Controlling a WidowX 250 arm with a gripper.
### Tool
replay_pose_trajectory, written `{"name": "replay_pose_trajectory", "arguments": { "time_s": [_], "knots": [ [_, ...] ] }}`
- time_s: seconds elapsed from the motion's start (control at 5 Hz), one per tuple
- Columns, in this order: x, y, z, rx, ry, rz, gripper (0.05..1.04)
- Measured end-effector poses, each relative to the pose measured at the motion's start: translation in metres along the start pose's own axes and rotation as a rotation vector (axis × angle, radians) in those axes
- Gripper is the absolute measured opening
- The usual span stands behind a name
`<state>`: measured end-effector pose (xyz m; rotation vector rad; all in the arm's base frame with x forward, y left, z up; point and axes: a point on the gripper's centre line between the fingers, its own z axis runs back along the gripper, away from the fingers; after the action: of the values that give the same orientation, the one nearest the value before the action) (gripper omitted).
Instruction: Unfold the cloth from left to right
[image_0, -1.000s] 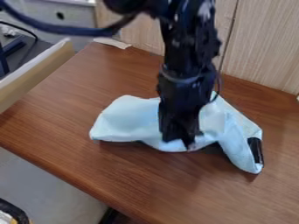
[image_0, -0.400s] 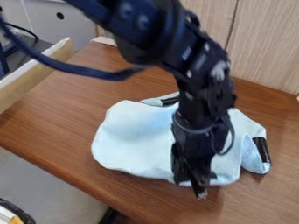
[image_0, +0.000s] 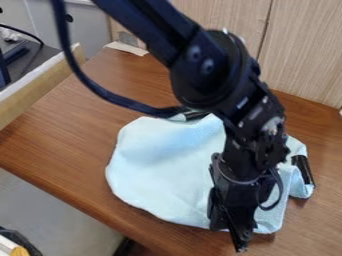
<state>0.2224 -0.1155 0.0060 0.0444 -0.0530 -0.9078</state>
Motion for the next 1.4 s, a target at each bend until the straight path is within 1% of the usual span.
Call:
{"name": "replay_pose_trajectory", "arguments": {
  "time_s": [0.2,0.4,0.6,0.8,1.0,1.2,1.4],
  "knots": [
    [0.004,-0.006,-0.004,0.01,0.014,-0.03,0.08],
    [0.004,-0.008,-0.001,0.025,0.041,-0.037,0.23],
    [0.005,-0.01,0.002,0.033,0.051,-0.047,0.464],
    [0.009,-0.009,0.012,0.049,0.04,-0.05,0.789],
    [0.008,-0.006,0.021,0.071,0.055,-0.047,0.996],
    [0.013,-0.003,0.035,0.087,0.031,-0.048,1.007],
    [0.023,-0.002,0.054,0.092,-0.042,-0.07,1.001]
  ]
}}
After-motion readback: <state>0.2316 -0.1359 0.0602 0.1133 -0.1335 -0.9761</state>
